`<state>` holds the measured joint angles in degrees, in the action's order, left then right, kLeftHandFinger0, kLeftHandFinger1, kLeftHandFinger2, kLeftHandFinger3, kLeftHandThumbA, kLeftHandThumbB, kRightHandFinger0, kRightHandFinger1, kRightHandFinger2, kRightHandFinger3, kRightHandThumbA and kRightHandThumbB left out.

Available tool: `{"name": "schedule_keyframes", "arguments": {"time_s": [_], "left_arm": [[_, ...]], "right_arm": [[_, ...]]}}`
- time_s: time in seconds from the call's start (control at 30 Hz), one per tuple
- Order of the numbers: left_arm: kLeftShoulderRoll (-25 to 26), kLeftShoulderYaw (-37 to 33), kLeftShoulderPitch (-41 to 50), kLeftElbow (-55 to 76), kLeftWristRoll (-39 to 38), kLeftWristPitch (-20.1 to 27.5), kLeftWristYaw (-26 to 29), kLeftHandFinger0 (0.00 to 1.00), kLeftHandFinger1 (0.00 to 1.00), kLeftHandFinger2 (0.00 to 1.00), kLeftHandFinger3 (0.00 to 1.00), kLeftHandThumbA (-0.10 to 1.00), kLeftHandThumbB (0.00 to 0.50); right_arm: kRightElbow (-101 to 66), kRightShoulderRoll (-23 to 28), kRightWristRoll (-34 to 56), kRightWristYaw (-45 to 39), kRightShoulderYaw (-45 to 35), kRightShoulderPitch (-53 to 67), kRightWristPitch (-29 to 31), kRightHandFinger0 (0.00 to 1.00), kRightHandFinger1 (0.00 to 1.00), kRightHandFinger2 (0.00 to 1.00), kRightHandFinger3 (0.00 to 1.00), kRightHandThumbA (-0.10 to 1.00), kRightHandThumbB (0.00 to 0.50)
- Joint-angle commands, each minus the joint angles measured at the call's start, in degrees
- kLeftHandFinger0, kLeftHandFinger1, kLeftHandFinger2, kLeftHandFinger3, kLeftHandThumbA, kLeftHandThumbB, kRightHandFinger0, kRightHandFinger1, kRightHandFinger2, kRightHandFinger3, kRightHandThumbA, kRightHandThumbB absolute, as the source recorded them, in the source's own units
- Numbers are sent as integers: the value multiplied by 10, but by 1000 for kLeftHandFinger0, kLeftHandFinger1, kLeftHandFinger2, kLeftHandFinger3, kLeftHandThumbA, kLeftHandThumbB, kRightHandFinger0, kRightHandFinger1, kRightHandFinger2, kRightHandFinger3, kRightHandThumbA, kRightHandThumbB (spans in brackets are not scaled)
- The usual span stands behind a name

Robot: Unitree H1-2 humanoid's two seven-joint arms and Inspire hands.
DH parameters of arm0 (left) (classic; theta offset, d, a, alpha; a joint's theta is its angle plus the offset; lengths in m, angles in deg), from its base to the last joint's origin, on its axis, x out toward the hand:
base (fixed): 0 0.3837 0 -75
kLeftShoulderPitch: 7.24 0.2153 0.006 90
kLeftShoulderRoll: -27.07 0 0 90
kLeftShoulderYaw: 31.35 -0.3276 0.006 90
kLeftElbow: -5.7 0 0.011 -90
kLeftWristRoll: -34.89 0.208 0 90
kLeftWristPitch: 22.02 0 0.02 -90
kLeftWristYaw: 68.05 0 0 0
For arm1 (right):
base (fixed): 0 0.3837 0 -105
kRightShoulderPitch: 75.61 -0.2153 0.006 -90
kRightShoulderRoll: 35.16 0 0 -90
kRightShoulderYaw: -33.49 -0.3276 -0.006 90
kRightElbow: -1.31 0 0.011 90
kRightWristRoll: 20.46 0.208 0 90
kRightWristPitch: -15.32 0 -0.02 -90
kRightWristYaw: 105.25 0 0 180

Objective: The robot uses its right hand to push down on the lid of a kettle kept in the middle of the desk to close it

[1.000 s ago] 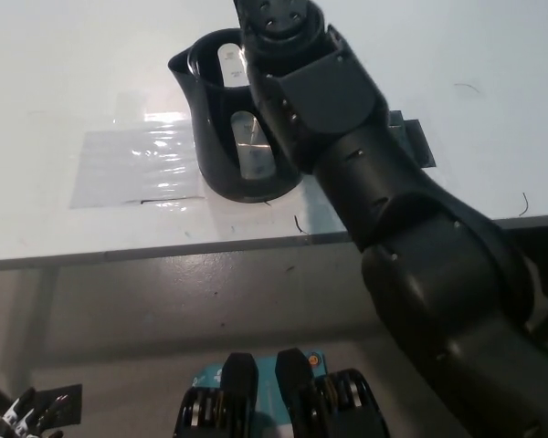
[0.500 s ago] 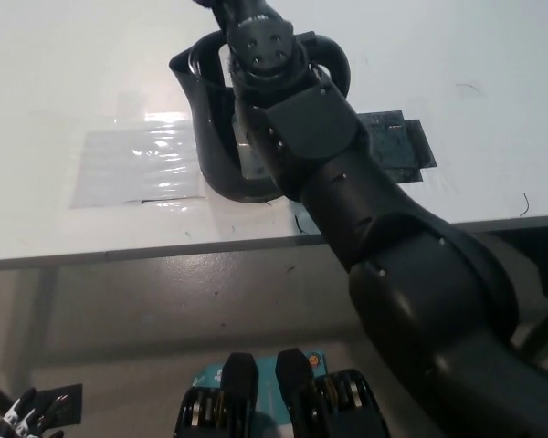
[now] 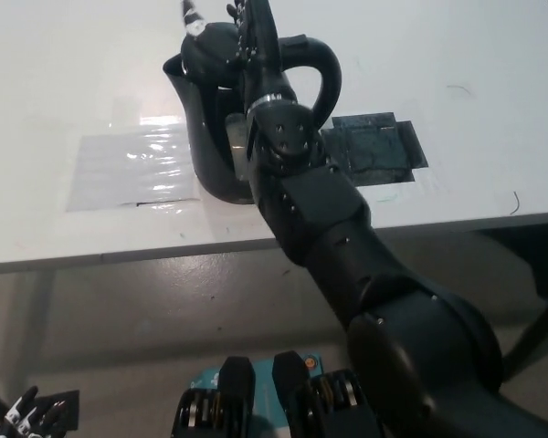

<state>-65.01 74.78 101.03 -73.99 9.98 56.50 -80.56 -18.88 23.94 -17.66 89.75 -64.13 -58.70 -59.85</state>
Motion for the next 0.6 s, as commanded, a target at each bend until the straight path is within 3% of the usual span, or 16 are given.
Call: {"name": "schedule_keyframes", "arguments": {"time_s": [0.0,0.07,0.27,0.47,0.5,0.57], "left_arm": [[7,0,-2,18,-11,2,-7,1000,1000,1000,1000,189,240],[8,0,-2,22,-8,-4,-3,1000,1000,1000,1000,183,238],[13,-3,-6,23,-5,-9,-6,1000,1000,1000,1000,177,227],[11,-15,-17,24,6,-10,-5,1000,1000,1000,1000,194,222],[10,-14,-17,24,4,-10,-5,1000,1000,1000,1000,185,206],[6,-19,-19,24,7,-10,-2,1000,1000,1000,1000,197,221]], "right_arm": [[36,-25,18,-30,-1,25,12,1000,1000,1000,1000,674,44],[39,-25,8,-27,8,25,9,1000,1000,1000,1000,710,43],[46,-17,-5,-26,27,17,4,1000,1000,1000,1000,681,54],[49,-6,5,-60,30,-40,-19,1000,1000,1000,1000,568,7],[53,-8,6,-59,29,-49,-23,1000,1000,1000,1000,555,9],[63,-6,-1,-63,37,-72,-41,1000,1000,1000,1000,564,11]]}}
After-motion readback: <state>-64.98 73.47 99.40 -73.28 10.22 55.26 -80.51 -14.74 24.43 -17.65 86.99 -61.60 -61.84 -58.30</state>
